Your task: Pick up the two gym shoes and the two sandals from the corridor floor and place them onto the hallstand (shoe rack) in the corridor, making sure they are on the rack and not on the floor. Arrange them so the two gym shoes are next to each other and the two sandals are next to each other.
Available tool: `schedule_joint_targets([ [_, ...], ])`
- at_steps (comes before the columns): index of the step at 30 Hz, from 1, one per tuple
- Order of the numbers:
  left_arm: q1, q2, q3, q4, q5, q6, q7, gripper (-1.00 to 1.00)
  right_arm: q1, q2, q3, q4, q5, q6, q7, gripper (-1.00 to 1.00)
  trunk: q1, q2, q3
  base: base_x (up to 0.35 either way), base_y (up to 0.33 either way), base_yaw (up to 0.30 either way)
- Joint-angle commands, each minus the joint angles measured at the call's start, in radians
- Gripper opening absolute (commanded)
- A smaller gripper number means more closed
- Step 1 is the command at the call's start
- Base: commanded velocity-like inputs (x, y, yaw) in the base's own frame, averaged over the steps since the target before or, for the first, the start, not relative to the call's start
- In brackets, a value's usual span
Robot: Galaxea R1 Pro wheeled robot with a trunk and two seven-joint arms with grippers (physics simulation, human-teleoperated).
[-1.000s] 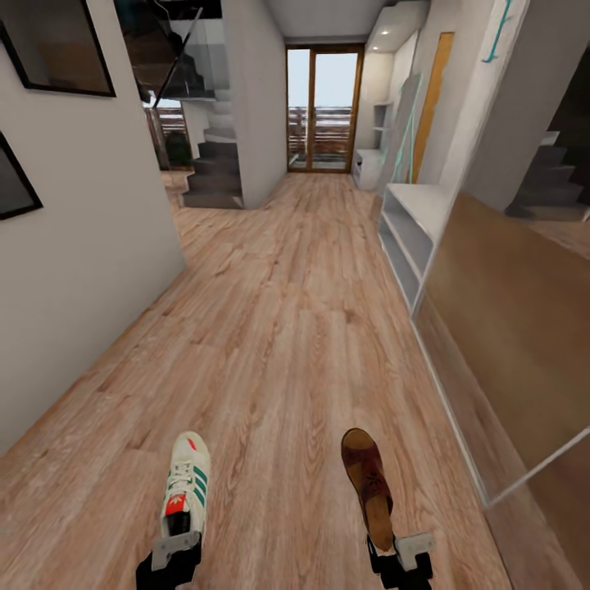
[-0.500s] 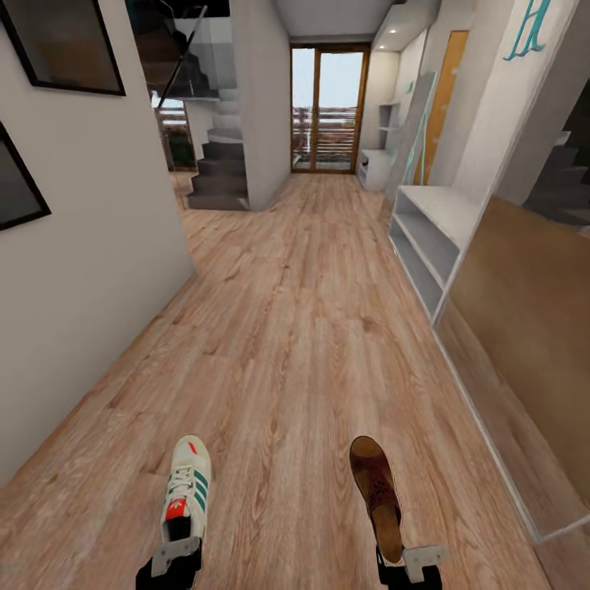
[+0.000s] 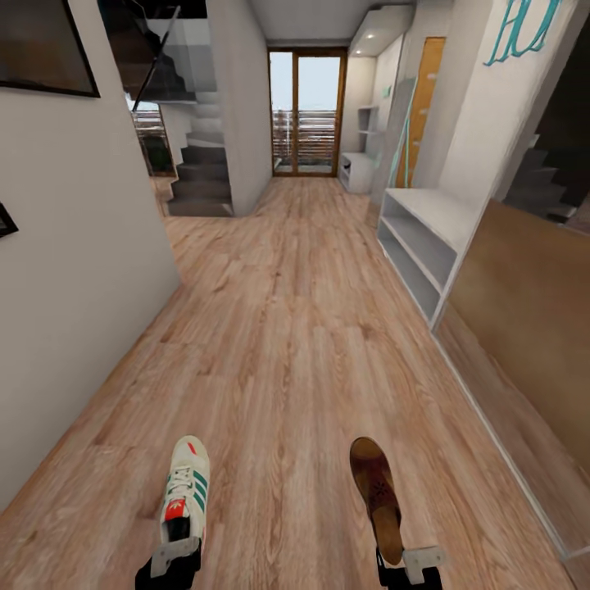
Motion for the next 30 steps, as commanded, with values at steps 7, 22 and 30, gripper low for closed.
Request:
schedule_joint_targets([
  [7,0.000,-0.001,0.001,0.001,0.003,-0.003,0.000,-1.00,-0.001,0.000,0.003,0.000,0.006,-0.001,-0.010,-1.00,0.000,0.000,0.006,0.303,0.153,-0.240],
  [22,0.001,-0.006,0.001,0.001,0.003,-0.003,-0.003,-1.00,-0.001,-0.006,0.002,-0.002,0.007,-0.001,-0.009,-1.00,0.000,0.000,0.013,0.336,0.012,-0.117],
  [30,0.002,0.000,0.002,0.001,0.004,-0.003,-0.002,-1.00,-0.001,-0.007,0.001,-0.001,0.007,-0.001,-0.010,-1.00,0.000,0.000,0.013,0.340,0.000,-0.001],
])
